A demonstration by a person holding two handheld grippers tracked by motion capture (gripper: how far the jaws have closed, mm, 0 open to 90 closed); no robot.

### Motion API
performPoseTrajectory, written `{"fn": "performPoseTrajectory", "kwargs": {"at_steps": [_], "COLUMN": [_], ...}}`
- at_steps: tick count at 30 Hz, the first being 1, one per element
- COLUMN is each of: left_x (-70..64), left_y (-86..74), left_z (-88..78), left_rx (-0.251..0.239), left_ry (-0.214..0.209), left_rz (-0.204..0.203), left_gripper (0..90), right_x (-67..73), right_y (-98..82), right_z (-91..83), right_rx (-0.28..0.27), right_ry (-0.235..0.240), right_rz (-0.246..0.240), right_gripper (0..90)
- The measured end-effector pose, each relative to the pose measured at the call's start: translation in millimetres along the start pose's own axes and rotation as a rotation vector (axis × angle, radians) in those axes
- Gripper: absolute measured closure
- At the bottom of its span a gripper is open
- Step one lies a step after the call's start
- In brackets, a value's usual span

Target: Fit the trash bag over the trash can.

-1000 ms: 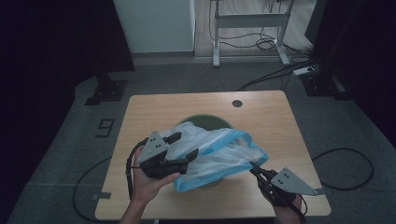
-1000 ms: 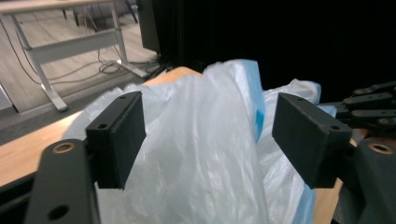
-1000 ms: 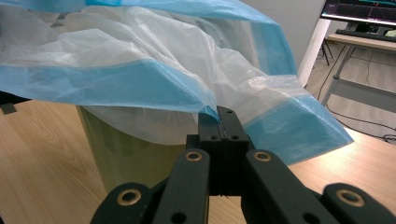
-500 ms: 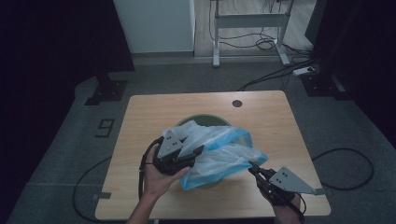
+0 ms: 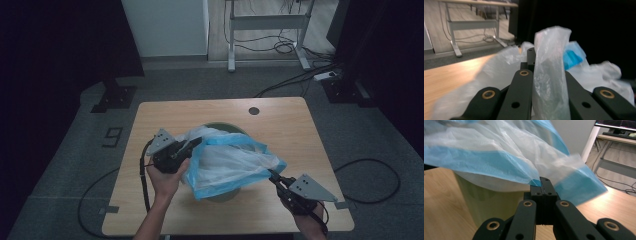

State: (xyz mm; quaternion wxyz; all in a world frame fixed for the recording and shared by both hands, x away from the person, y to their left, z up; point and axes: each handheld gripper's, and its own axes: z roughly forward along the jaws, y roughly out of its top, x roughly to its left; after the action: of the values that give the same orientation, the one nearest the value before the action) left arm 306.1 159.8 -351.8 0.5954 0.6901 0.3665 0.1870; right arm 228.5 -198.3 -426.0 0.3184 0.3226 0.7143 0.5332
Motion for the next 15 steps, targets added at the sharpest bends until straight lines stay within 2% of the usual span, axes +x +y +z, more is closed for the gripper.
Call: {"fn": "performPoseTrajectory", "kwargs": {"at_steps": [3, 7, 10, 15], "left_x": [8.0, 15.4, 22.2, 29.7], "left_y": [2.6, 6.8, 12.4, 19.4], "left_z": [-4.3, -6.5, -3.0, 3.4], "left_rx": [-0.052, -0.101, -0.128, -0.155], "left_ry": [0.015, 0.025, 0.018, -0.003], "left_rz": [-0.027, -0.04, -0.048, -0.065], "left_gripper": [89.3, 89.3, 89.3, 89.2], "right_x": [-3.5, -8.2, -15.8, -37.5], "right_y": [0.0, 2.0, 8.6, 26.6], "right_z": [1.4, 6.3, 12.4, 24.0], "right_rx": [0.008, 0.023, 0.028, 0.023], "right_ry": [-0.01, -0.03, -0.061, -0.141], "right_rz": [-0.006, -0.026, -0.037, -0.049], "right_gripper": [88.9, 88.8, 88.9, 88.9]}}
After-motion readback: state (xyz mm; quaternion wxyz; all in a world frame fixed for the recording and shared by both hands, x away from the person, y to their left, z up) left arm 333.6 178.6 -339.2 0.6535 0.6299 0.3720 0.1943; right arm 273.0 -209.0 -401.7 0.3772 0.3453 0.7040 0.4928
